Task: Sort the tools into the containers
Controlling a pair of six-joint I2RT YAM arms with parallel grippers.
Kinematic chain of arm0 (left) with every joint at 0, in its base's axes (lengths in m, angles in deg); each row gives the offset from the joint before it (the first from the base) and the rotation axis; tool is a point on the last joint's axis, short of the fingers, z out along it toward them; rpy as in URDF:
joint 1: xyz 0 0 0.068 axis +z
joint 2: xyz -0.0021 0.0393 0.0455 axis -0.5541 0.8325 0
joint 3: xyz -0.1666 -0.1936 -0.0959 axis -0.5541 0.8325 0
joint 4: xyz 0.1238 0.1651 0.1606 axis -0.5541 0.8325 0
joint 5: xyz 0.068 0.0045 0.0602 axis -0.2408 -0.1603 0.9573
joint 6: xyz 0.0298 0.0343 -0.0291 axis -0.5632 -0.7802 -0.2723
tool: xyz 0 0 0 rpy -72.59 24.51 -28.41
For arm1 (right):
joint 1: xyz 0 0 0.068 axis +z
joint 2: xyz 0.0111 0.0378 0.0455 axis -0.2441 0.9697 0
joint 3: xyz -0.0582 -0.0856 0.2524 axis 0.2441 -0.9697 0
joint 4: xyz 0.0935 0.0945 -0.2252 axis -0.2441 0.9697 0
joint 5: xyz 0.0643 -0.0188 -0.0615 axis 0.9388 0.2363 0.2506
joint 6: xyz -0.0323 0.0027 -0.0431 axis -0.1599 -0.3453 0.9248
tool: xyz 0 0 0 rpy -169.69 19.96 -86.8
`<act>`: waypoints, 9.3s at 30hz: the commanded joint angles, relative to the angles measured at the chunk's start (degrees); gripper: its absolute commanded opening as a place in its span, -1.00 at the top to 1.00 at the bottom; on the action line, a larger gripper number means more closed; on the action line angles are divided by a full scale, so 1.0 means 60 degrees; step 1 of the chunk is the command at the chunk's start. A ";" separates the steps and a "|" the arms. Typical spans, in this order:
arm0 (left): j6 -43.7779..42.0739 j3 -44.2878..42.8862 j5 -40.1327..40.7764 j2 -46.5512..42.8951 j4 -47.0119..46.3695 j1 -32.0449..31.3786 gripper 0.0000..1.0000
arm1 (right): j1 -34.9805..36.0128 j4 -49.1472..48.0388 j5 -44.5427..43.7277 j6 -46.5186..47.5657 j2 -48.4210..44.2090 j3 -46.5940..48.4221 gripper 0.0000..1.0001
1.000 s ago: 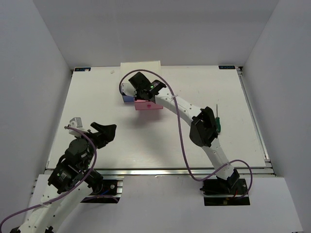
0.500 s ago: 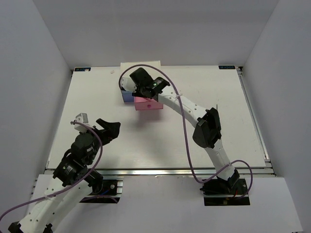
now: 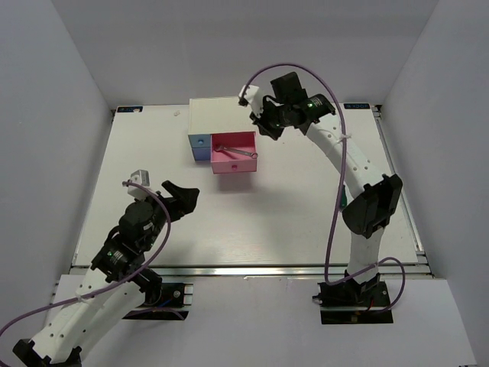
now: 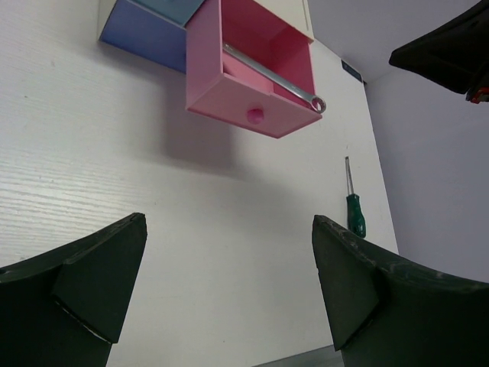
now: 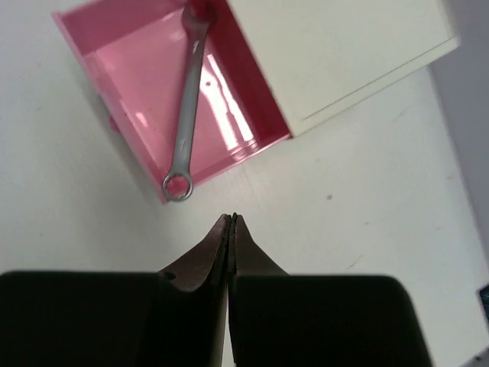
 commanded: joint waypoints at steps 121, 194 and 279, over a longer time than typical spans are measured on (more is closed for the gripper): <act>0.0236 -0.0020 -0.0385 -0.0371 0.0008 -0.0021 -0.96 | 0.0036 -0.1323 0.0934 -0.2561 0.0506 -0.0919 1.00; 0.0280 -0.0210 -0.0400 -0.0532 0.0448 -0.0021 -0.96 | 0.0417 -0.0679 0.1915 0.0324 0.1779 0.0090 0.13; 0.0221 -0.0225 -0.0415 -0.0254 0.0257 -0.0021 -0.96 | 0.1017 -0.2290 -0.2011 -0.4173 0.1854 -0.0627 0.97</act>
